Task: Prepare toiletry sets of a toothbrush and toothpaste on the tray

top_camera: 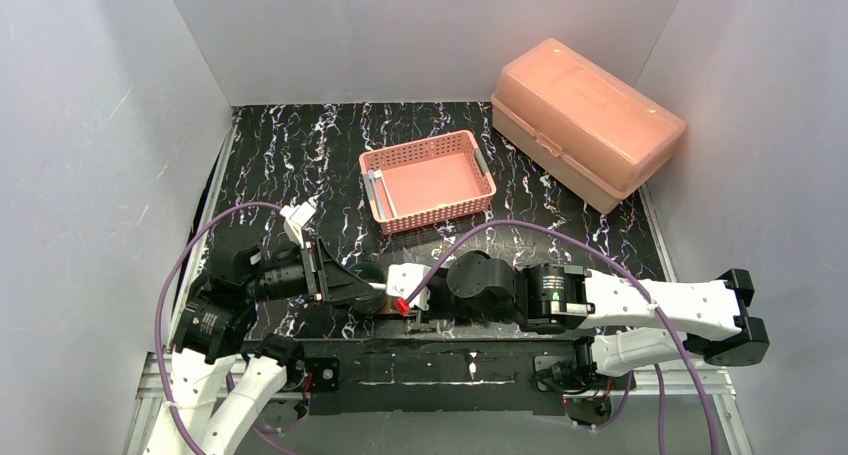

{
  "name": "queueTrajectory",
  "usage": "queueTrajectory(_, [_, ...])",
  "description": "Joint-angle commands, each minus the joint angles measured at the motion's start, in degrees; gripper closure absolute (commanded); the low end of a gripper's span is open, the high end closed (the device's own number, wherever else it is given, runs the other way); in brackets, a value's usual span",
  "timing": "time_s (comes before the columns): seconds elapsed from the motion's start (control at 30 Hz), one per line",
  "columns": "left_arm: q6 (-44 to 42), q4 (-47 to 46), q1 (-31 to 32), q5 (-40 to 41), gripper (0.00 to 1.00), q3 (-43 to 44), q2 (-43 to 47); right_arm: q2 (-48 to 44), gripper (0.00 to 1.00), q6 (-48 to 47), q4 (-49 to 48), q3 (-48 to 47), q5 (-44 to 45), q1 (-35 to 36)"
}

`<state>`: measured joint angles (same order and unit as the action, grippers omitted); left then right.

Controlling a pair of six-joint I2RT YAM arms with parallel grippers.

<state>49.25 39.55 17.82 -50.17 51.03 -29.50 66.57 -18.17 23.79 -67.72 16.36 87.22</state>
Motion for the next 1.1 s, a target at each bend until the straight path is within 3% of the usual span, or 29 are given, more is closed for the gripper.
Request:
queueTrajectory(0.0, [-1.9,1.1,0.0,-0.6,0.63,0.3,-0.6,0.1,0.99,0.3,-2.9,-1.6,0.1,0.6])
queueTrajectory(0.23, [-2.4,1.3,0.0,-0.4,0.65,-0.1,-0.8,0.6,0.99,0.4,-2.6,-1.5,-0.1,0.8])
queueTrajectory(0.43, [-2.7,1.4,0.0,-0.6,0.74,0.2,-0.9,0.6,0.99,0.4,-2.9,-1.4,0.3,0.8])
queueTrajectory(0.67, [-3.4,1.3,0.0,-0.9,0.98,0.0,-1.7,0.6,0.99,0.3,-3.0,-1.1,0.6,0.8])
queueTrajectory(0.8, [-3.6,0.9,0.0,-0.6,1.0,0.0,-1.7,0.0,0.84,0.3,-3.3,-0.6,0.8,0.8])
queueTrajectory(0.93, [-3.7,0.7,0.0,1.0,1.0,-0.2,-1.2,-1.3,0.61,1.0,-4.6,0.6,2.5,0.8])
queueTrajectory(1.07, [-4.0,0.4,0.0,2.9,1.0,-0.6,-1.2,-3.5,0.54,2.7,-7.1,1.8,6.2,0.8])
